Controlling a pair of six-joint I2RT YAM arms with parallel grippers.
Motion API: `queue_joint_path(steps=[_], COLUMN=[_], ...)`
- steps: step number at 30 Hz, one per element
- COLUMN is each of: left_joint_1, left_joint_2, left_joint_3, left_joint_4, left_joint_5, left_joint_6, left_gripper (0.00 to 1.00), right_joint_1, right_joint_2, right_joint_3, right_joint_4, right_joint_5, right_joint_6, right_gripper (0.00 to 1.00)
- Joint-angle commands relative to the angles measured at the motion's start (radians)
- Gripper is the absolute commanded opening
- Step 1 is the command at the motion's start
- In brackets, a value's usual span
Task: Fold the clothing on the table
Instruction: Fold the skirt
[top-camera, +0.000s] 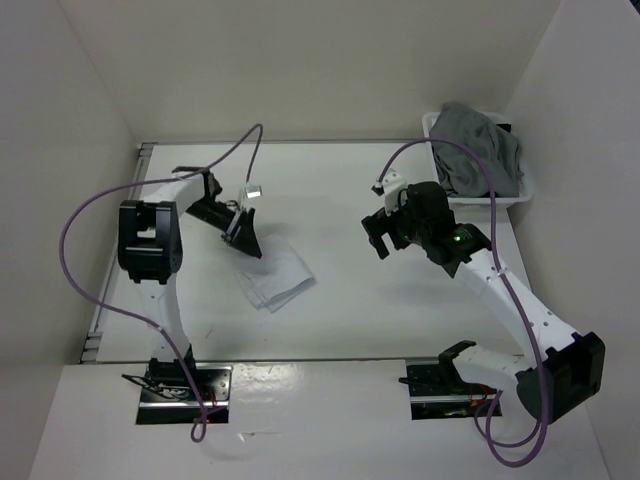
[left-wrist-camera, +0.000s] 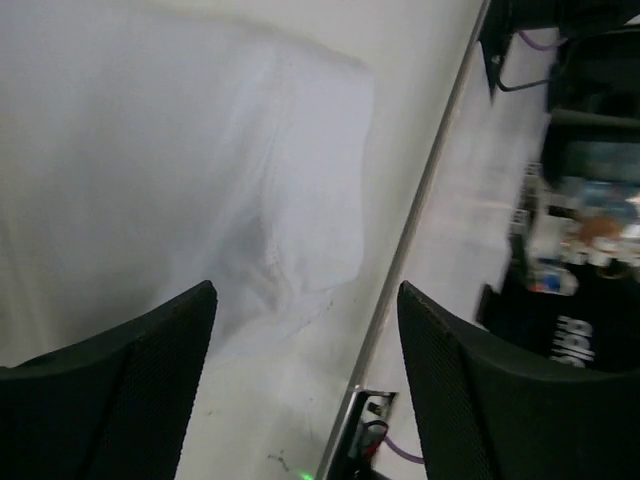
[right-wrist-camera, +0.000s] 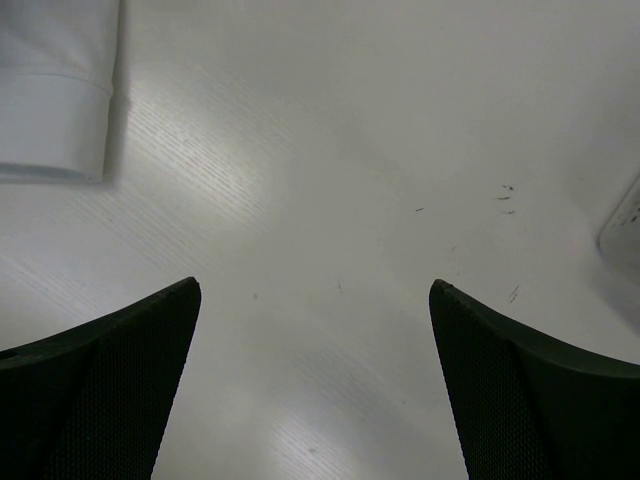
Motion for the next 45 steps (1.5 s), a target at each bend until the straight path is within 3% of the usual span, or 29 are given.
queue_joint_path(steps=[1,3,5,6,7,9,11,15,21,28,45], left_joint_1=[-0.005,-0.005,0.015,0.045,0.059,0.089,0.099,0.11,0.196,0.303,0.303], left_joint_2=[-0.296,-0.381,-0.537,-0.601,-0.748,-0.893,-1.088,-1.268,-1.331,-1.205,-1.286], left_joint_3=[0.165,0.211,0.211,0.182,0.138,-0.016,-0.118,-0.281,-0.439,-0.478,-0.496], left_joint_4=[-0.022,-0.005,0.096,0.227,0.309,0.487,0.569,0.638,0.67,0.653,0.663], left_joint_5=[0.005,-0.008,-0.059,-0.089,-0.136,-0.381,-0.641,-0.88,-0.864,-0.739,-0.795], left_joint_6=[-0.057,-0.117,-0.278,-0.347,-0.507,-0.628,-0.728,-0.78,-0.765,-0.713,-0.712], left_gripper=[0.81,0.81,0.85,0.88,0.91,1.0,1.0,1.0,1.0,1.0,1.0], right_joint_1=[-0.018,-0.033,-0.067,-0.084,-0.102,-0.167,-0.234,-0.363,-0.495,-0.504,-0.504], right_joint_2=[-0.072,-0.119,-0.159,-0.208,-0.233,-0.308,-0.348,-0.417,-0.405,-0.495,-0.505], right_joint_3=[-0.006,-0.006,-0.006,-0.006,-0.006,-0.029,-0.029,-0.039,-0.048,-0.1,-0.109], right_joint_4=[0.045,0.045,0.045,0.055,0.055,0.091,0.101,0.09,0.009,0.033,0.052], right_joint_5=[0.012,0.021,0.033,0.034,0.052,0.102,0.17,0.202,0.147,0.202,0.227], right_joint_6=[0.002,0.002,0.011,0.02,0.03,0.071,0.105,0.163,0.186,0.198,0.189], right_gripper=[0.99,0.99,0.99,0.99,0.99,0.99,0.99,0.99,0.99,0.99,0.99])
